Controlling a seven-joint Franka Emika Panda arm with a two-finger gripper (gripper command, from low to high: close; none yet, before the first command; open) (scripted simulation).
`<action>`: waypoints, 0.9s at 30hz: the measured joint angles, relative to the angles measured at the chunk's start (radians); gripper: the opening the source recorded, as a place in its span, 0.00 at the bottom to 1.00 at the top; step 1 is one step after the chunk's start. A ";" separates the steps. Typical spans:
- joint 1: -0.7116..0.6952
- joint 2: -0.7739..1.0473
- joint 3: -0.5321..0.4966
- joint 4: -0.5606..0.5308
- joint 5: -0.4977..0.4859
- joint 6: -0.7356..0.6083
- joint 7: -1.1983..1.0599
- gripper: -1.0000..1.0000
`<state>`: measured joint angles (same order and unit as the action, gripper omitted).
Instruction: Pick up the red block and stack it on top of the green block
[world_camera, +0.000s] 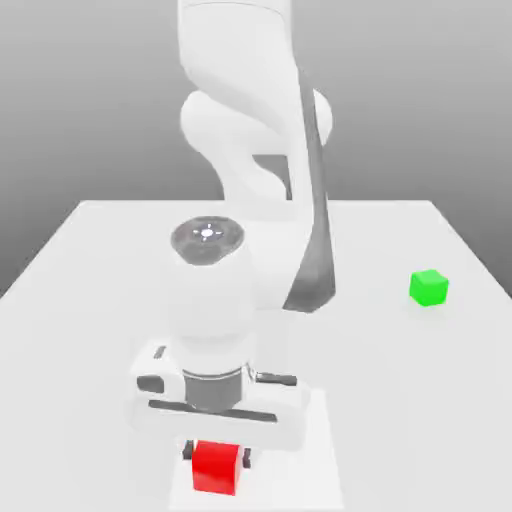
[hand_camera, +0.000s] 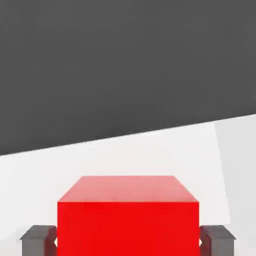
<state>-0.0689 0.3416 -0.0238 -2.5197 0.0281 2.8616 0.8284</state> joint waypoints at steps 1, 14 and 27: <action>0.000 0.000 0.000 0.000 0.000 0.000 0.000 0.00; 0.176 -0.272 0.188 -0.100 0.056 -0.166 -0.147 0.00; 0.721 -0.502 0.443 -0.281 0.244 -0.202 -0.552 0.00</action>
<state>0.6519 -0.1607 0.4188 -2.8010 0.2724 2.6599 0.2765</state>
